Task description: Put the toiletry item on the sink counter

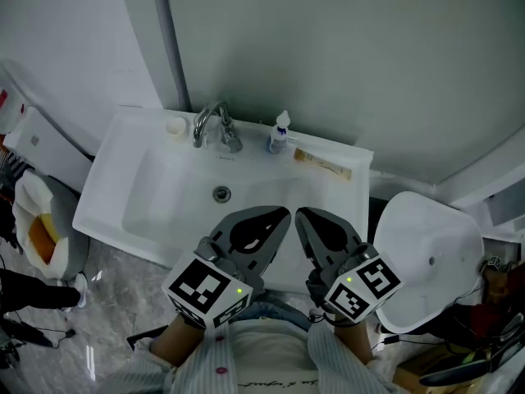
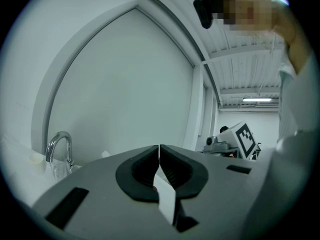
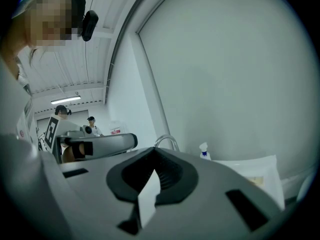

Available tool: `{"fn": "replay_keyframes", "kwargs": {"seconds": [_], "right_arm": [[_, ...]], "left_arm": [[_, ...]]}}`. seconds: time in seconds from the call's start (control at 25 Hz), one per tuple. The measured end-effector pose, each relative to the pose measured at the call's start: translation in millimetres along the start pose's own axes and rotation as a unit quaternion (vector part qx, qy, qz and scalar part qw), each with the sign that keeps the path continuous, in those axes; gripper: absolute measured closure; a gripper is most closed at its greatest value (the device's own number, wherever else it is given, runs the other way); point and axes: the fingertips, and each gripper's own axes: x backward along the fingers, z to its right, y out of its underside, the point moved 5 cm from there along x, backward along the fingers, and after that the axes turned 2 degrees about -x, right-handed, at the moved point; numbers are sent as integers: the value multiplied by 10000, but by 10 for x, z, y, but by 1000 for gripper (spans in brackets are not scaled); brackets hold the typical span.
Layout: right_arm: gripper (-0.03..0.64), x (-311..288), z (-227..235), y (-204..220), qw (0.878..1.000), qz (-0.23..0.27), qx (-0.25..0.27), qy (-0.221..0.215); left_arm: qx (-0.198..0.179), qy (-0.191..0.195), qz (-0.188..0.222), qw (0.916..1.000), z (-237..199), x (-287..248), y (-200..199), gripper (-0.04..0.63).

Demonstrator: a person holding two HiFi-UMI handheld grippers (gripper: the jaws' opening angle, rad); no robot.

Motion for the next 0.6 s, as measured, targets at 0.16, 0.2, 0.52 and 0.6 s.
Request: {"fn": "replay_keyframes", "kwargs": {"seconds": [0.16,0.2,0.52,0.6], "right_arm": [[607,3,-1,15,10000,4,4,0],[607,-3,1,15,10000,0,4,-2],[608,-17,17,18,10000,-23,-43,11],[608,-11,12,25,10000,-27,-47,13]], "left_arm": [[6,-40,5,10000,-8,9,16,575],[9,-50,4,10000,-16,8,15,575],[21,-79,1,10000,-48,9,8,575],[23,-79,-6,10000,-45,11,13,575]]}}
